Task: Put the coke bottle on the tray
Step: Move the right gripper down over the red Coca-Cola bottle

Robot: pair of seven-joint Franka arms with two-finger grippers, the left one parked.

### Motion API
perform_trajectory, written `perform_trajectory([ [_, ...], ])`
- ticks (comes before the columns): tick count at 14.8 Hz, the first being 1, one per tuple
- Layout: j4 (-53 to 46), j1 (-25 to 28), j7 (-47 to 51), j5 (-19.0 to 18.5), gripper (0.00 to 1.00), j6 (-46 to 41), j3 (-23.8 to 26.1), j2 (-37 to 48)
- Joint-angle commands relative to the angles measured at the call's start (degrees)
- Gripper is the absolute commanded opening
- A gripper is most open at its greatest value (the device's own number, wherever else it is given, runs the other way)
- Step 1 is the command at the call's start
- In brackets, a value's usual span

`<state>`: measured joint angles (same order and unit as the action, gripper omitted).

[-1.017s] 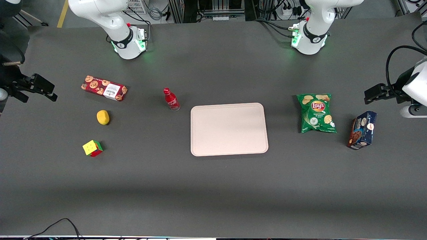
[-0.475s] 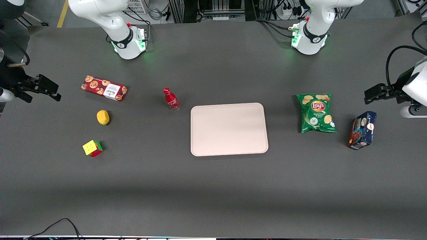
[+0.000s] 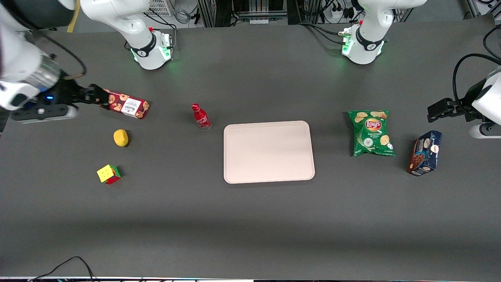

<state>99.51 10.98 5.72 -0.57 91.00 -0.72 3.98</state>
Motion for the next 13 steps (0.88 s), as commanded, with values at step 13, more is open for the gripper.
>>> perform_trajectory([
  [13,38.6,0.2,23.3,6.3,1.0,41.4,24.2,4.3],
])
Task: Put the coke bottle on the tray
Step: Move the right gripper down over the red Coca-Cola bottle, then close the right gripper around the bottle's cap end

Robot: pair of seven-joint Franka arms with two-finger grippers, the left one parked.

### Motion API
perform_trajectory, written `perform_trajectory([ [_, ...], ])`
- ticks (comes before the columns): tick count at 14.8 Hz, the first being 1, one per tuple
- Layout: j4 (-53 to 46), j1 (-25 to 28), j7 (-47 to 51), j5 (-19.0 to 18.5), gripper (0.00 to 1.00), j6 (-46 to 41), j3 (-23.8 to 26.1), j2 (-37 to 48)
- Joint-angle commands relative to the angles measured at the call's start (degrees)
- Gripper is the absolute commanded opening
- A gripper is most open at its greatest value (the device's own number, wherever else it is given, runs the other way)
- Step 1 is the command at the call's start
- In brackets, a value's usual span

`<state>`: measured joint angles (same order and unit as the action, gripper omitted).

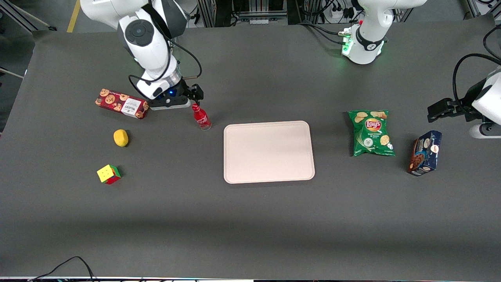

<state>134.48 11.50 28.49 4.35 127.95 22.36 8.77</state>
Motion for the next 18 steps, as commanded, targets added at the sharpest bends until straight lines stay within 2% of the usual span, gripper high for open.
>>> perform_trajectory([
  [1,3.7,-0.3,0.5,1.4,1.0,5.2,1.5,-1.5],
  [11,5.4,-0.2,1.3,1.4,0.98,11.4,2.9,-8.0],
  [13,5.6,-0.2,1.3,1.4,0.88,11.5,2.9,-8.2],
  [18,5.6,-0.2,1.2,1.4,0.31,10.8,2.9,-7.7],
])
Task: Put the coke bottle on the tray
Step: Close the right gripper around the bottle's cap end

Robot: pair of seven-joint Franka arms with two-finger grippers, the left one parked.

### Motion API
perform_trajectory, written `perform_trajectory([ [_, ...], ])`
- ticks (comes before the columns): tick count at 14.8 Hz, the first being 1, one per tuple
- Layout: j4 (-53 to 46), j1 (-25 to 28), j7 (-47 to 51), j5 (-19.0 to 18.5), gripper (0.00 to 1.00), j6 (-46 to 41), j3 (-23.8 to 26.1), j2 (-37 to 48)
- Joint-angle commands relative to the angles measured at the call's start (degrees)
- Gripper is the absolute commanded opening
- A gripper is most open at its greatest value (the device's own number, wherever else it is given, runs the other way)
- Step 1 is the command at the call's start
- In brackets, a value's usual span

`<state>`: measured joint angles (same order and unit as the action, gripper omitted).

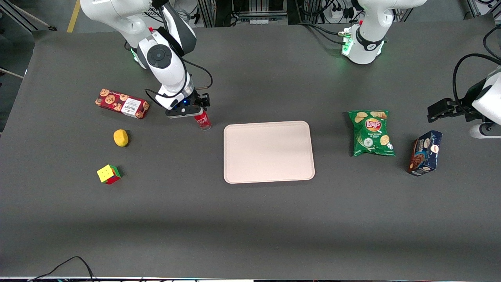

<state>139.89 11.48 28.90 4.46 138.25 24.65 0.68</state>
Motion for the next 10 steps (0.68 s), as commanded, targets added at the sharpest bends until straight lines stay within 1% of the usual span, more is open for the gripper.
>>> perform_trajectory([
  [1,0.2,-0.1,0.7,1.3,0.2,0.4,0.7,0.6],
  [3,0.1,-0.1,0.7,1.3,0.0,-0.2,0.9,0.7],
  [5,-0.2,-0.1,1.1,1.3,0.0,-0.6,0.9,1.6],
  [6,-0.7,-0.1,1.1,1.3,0.0,-2.2,0.9,2.7],
  [8,-3.5,-0.2,1.2,1.3,0.0,-7.2,0.8,5.0],
  [10,-9.7,-0.8,1.2,1.3,0.0,-14.5,0.7,5.2],
])
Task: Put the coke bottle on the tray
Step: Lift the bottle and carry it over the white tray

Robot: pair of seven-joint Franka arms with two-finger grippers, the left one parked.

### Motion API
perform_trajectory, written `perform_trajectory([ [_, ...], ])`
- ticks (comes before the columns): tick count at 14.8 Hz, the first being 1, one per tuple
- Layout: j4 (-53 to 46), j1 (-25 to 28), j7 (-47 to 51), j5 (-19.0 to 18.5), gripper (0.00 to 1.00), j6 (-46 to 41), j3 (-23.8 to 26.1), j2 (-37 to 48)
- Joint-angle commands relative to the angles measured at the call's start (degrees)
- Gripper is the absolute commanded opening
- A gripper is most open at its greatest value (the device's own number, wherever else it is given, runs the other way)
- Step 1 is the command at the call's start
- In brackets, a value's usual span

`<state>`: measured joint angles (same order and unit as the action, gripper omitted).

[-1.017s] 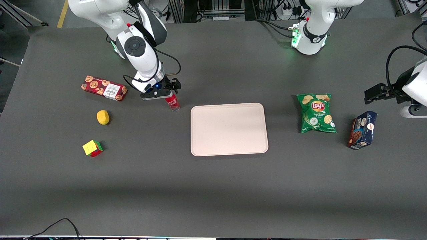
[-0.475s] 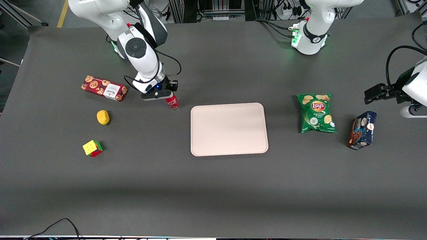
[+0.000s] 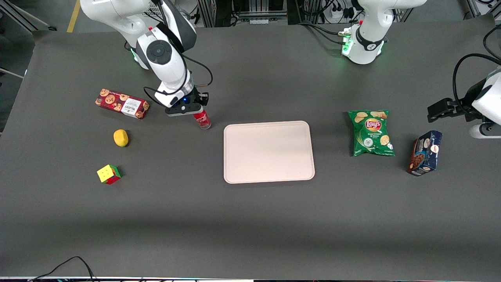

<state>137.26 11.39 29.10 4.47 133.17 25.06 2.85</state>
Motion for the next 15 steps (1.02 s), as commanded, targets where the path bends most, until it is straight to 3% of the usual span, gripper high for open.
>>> perform_trajectory([
  [1,-10.9,-0.8,0.9,1.2,0.0,-12.7,0.0,2.6],
  [7,-36.9,-1.5,1.0,0.4,0.0,-28.7,-1.9,-7.0],
  [10,-53.7,-0.3,4.5,-3.6,0.0,-36.3,-1.9,-17.3],
  [15,-65.3,5.5,14.1,-8.0,0.0,-36.8,-1.9,-30.2],
])
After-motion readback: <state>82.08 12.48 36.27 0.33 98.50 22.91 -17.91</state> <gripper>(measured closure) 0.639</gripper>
